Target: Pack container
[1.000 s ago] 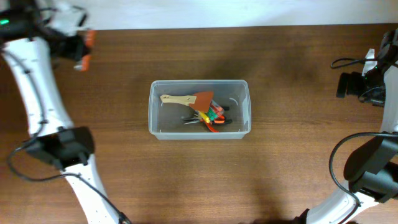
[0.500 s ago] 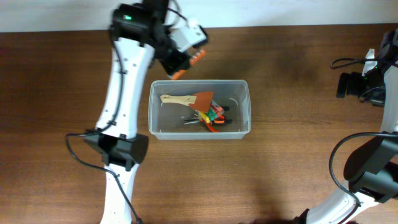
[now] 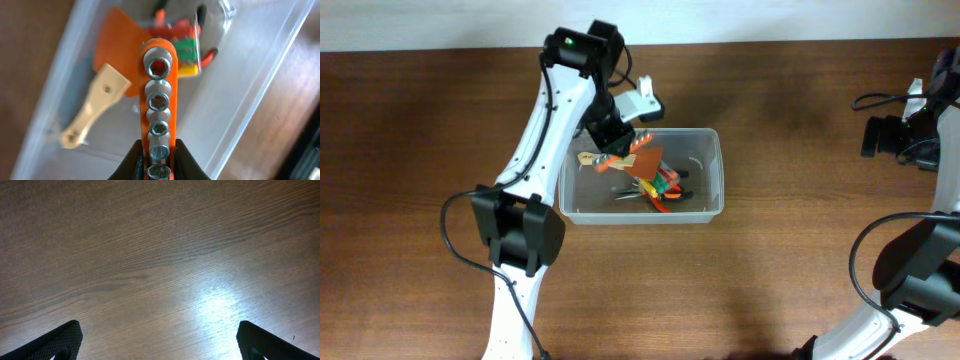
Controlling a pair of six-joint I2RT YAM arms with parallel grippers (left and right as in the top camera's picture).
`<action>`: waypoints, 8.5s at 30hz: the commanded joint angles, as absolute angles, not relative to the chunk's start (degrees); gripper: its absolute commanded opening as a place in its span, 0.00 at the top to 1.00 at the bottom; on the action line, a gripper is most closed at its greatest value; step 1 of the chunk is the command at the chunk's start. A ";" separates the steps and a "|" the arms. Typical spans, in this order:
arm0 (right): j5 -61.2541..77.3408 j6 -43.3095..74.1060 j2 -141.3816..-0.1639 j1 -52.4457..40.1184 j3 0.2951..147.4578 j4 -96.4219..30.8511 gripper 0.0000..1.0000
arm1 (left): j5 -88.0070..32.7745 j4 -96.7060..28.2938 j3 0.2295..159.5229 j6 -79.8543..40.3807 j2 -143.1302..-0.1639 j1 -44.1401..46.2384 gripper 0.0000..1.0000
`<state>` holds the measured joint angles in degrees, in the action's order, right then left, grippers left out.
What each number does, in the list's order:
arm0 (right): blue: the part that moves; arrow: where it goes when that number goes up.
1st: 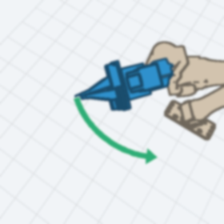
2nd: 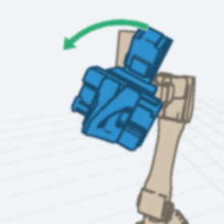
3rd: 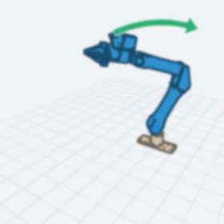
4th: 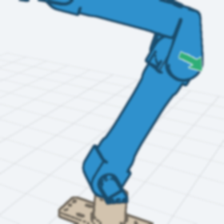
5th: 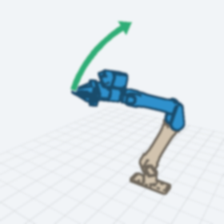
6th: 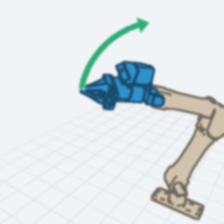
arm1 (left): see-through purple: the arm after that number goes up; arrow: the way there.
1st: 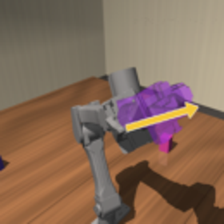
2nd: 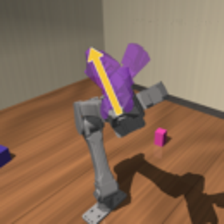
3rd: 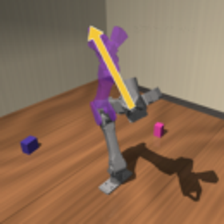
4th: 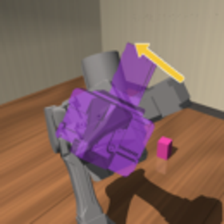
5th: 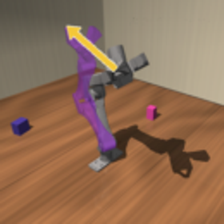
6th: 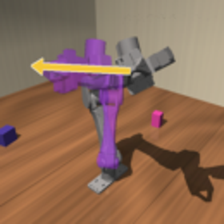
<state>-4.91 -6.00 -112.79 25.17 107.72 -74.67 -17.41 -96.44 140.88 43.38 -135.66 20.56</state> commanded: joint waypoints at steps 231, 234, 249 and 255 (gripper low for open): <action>-1.28 -5.43 -107.15 24.88 106.59 -61.73 0.01 | 3.86 -10.44 3.14 -6.33 -0.30 -0.27 0.01; -1.17 -5.50 -101.80 23.40 103.59 -52.45 0.01 | 3.86 -10.44 3.14 -6.33 -0.30 -0.27 0.01; -1.50 -5.45 -60.34 9.82 67.57 -23.24 0.01 | 3.86 -10.44 3.14 -6.33 -0.30 -0.27 0.01; -0.78 -5.45 -42.24 3.03 55.35 -17.19 0.01 | 3.86 -10.44 3.14 -6.33 -0.30 -0.27 0.01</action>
<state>-1.41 -5.98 -49.19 5.32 59.13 -18.85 4.51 -10.44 3.84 -7.27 -0.84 0.01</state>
